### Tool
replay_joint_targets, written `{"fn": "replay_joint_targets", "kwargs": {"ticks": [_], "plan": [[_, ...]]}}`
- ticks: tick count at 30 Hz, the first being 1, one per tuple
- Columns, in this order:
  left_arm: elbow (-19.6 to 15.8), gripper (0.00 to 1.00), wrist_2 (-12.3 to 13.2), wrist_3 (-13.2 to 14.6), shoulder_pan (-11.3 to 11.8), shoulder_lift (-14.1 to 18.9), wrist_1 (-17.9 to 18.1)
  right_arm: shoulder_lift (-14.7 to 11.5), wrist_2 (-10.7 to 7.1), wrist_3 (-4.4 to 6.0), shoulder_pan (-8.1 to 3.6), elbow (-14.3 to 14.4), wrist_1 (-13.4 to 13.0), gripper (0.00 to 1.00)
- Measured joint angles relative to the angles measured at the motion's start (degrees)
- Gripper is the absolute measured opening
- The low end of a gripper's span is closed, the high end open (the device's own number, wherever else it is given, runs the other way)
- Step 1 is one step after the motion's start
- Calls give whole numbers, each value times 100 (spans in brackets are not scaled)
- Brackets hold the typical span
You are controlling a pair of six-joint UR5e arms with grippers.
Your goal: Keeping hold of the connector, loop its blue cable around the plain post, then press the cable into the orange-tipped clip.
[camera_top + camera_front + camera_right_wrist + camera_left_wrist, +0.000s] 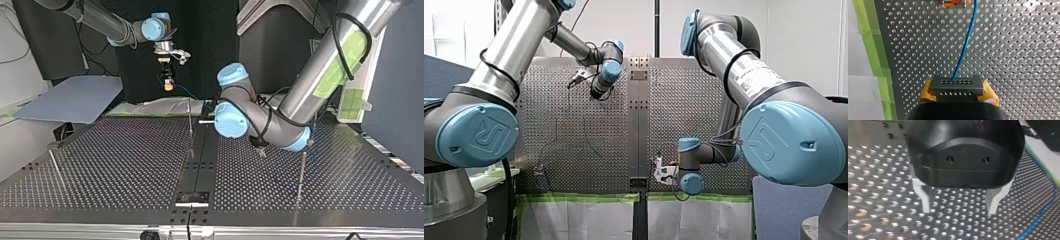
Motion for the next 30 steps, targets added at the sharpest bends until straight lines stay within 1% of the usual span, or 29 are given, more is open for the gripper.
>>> {"fn": "replay_joint_targets", "kwargs": {"ticks": [4,9,16,21,24,30], "plan": [[-15,100,-152,12,69,-48,-5,0,0,-3,3,3,8,0],[-72,100,-248,42,150,-58,-7,0,0,-10,9,4,18,0],[-283,100,-232,105,238,-61,120,0,0,-15,17,4,35,0],[-320,100,-210,106,264,-73,148,0,0,-19,28,3,51,0],[-324,100,-213,101,274,-136,105,0,0,-21,34,3,56,0],[-325,100,-262,35,279,-380,-12,0,0,-17,37,4,61,0]]}}
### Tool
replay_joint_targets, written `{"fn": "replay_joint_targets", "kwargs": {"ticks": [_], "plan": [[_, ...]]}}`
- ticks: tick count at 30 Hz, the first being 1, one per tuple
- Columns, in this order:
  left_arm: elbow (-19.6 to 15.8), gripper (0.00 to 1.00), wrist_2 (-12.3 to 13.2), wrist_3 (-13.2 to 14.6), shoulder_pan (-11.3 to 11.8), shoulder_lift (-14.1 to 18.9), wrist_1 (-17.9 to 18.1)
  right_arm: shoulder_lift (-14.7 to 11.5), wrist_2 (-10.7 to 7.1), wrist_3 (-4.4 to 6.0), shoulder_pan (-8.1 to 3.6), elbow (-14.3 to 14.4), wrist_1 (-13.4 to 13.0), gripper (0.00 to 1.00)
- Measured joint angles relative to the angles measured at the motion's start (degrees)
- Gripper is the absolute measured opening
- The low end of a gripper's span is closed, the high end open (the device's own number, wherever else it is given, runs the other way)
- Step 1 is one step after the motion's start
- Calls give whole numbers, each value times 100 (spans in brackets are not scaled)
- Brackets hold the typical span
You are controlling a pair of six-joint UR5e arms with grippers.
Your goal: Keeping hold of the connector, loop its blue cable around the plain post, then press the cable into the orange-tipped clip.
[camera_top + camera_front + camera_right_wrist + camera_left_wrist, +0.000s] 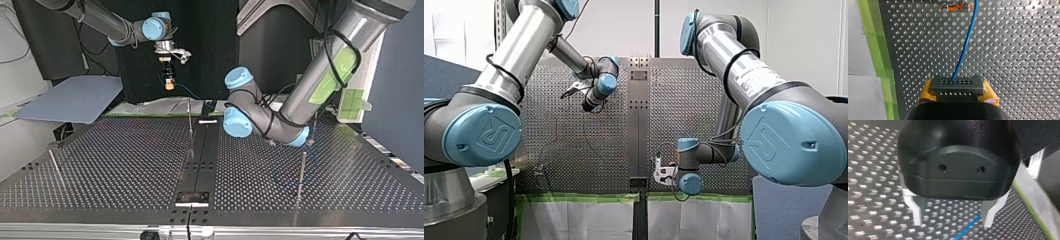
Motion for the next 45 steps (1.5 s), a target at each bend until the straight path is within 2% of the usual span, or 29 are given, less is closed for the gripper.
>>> {"fn": "replay_joint_targets", "kwargs": {"ticks": [7,17,25,36,45], "plan": [[0,100,-74,-71,54,-339,28,0,0,-3,1,-1,-3,0],[0,100,-63,-68,152,-496,89,0,0,-6,1,-1,-4,0],[2,100,-69,-131,156,-898,126,0,0,0,1,-2,-23,0],[1,100,282,-334,86,-1446,443,0,0,-5,2,-5,-45,0],[-13,100,474,-558,-8,-1901,363,0,0,-9,2,-7,-34,0]]}}
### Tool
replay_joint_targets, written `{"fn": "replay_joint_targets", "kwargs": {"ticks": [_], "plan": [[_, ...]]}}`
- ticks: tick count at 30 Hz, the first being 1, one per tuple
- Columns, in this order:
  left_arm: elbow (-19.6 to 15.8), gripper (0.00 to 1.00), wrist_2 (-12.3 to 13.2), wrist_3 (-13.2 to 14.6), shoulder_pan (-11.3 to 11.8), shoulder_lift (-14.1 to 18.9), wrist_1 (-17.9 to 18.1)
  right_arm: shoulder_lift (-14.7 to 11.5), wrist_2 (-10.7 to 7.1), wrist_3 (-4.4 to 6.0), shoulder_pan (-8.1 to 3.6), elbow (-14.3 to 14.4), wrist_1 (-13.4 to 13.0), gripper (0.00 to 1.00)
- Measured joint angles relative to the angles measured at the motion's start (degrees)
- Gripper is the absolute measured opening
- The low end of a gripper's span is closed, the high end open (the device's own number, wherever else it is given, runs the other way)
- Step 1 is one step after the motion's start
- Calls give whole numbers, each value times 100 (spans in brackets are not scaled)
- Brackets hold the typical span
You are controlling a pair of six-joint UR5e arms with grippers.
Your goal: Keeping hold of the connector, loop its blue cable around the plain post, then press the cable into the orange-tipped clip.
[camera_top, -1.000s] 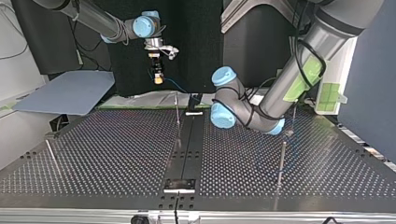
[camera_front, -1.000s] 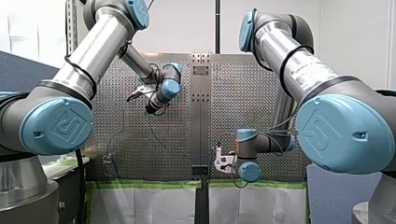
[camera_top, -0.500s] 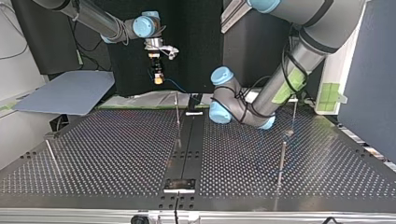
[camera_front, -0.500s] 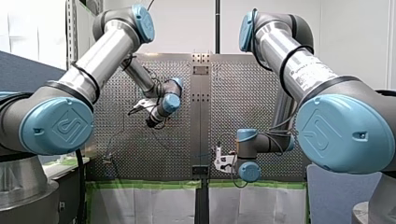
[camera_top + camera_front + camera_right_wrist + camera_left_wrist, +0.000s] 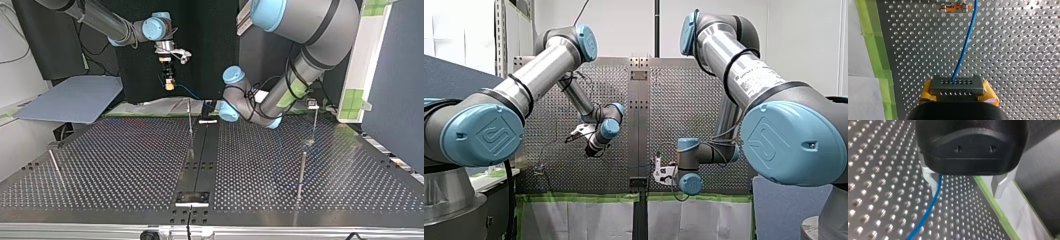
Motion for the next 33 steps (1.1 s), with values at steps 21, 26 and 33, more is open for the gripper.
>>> {"fn": "replay_joint_targets", "kwargs": {"ticks": [21,26,33], "plan": [[-307,100,1148,-988,-210,-49,621,0,0,-12,11,0,10,0],[-373,100,1407,-1111,-237,-49,684,0,0,-14,17,1,13,0],[-445,100,1775,-1432,-417,-49,942,0,0,-14,23,2,2,0]]}}
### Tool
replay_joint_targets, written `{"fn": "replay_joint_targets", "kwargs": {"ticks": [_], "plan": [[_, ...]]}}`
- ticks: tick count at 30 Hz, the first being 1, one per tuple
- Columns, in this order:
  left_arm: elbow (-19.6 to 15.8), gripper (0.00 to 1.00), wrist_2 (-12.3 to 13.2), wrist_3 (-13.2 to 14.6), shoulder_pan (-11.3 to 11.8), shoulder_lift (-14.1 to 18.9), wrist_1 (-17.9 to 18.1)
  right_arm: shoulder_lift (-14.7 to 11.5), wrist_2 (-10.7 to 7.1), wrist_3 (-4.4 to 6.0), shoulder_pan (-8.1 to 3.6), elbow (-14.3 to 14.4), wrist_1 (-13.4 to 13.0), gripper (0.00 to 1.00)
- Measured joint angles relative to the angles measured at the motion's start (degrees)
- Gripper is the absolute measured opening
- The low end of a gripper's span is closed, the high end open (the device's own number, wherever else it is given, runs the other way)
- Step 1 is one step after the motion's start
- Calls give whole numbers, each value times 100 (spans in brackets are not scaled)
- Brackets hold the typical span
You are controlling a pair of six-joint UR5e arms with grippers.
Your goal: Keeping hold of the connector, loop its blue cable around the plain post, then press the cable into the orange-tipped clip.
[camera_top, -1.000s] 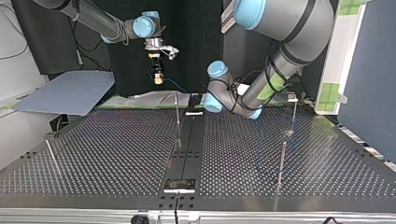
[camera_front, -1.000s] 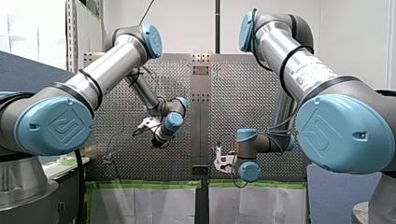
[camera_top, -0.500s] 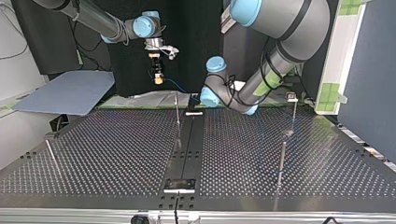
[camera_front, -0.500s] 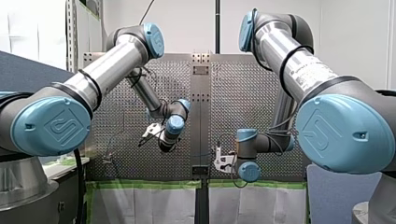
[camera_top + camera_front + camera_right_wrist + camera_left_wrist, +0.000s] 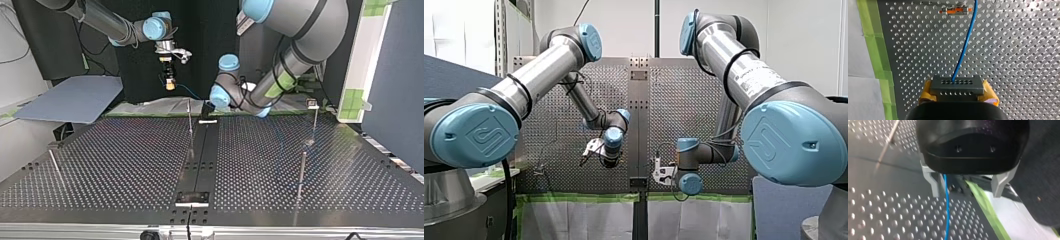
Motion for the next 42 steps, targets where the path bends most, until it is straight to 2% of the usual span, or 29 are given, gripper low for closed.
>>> {"fn": "replay_joint_targets", "kwargs": {"ticks": [10,23,31,42], "plan": [[-7,100,538,-515,-154,0,163,0,0,1,-8,-1,-18,0],[-14,100,1258,-707,-358,0,593,0,0,31,-15,-1,-84,0],[-168,100,1313,-926,-407,0,864,0,-81,35,-22,-2,-115,0],[-391,100,1202,-959,-444,0,1140,0,-486,41,-17,-2,-140,0]]}}
